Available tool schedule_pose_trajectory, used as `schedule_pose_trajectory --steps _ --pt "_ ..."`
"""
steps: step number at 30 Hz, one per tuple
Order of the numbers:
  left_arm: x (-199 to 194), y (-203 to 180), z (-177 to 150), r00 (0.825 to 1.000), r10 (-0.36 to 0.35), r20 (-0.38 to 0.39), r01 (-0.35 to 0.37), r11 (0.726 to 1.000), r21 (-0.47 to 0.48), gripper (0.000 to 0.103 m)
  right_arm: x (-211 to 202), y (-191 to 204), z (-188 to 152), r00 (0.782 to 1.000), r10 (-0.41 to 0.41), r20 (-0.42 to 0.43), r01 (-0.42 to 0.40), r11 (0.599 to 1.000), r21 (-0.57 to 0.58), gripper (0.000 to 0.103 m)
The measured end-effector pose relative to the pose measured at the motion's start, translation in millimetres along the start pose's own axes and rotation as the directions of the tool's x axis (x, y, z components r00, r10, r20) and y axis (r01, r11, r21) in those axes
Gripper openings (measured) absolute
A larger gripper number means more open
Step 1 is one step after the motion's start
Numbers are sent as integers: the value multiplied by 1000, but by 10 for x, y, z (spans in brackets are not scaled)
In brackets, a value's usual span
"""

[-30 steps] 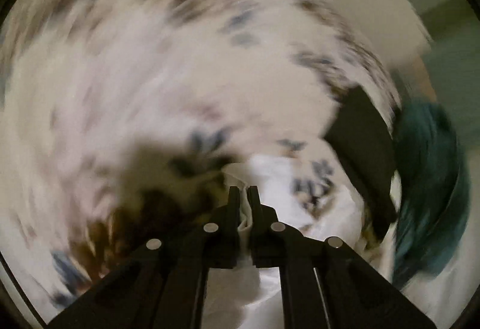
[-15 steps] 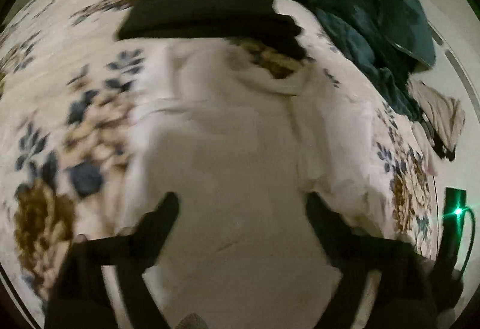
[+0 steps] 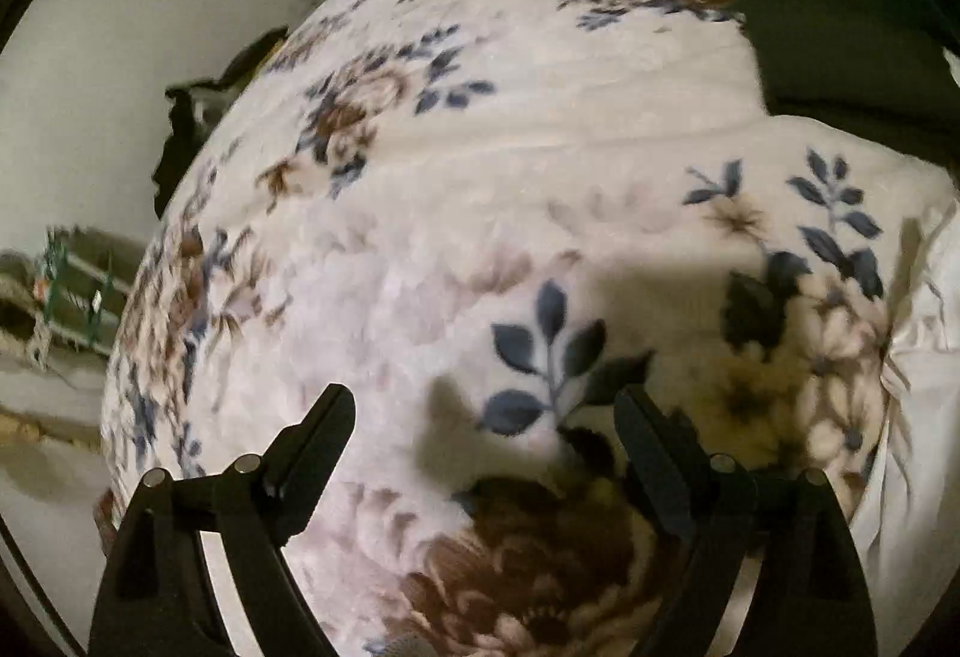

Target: Fold small clothes

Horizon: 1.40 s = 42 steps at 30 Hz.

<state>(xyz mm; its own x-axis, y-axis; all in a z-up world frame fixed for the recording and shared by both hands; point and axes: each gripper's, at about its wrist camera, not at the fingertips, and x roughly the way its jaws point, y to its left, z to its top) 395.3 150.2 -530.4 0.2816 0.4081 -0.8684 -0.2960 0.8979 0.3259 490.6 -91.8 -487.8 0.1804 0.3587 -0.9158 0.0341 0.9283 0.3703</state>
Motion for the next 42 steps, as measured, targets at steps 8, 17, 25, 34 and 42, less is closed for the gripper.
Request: schedule_pose_trajectory --steps 8,17,25,34,42 --pt "95 -2 -148 997 -32 -68 30 999 -24 88 1122 833 718 935 -286 -209 209 922 -325 26" --pt "152 1 -187 988 -107 -109 101 993 -60 88 438 -254 806 907 -403 -123 392 914 -105 28" --pt "128 -99 -100 985 -130 -113 127 991 -36 88 712 -414 132 949 -85 -302 63 995 -81 58" --pt "25 -320 160 968 -228 -104 228 974 -7 88 128 -861 -253 973 -205 -102 211 976 53 3" --pt "-88 -829 495 958 -278 -71 284 955 87 88 -138 -1254 -317 957 -224 -183 260 943 206 37"
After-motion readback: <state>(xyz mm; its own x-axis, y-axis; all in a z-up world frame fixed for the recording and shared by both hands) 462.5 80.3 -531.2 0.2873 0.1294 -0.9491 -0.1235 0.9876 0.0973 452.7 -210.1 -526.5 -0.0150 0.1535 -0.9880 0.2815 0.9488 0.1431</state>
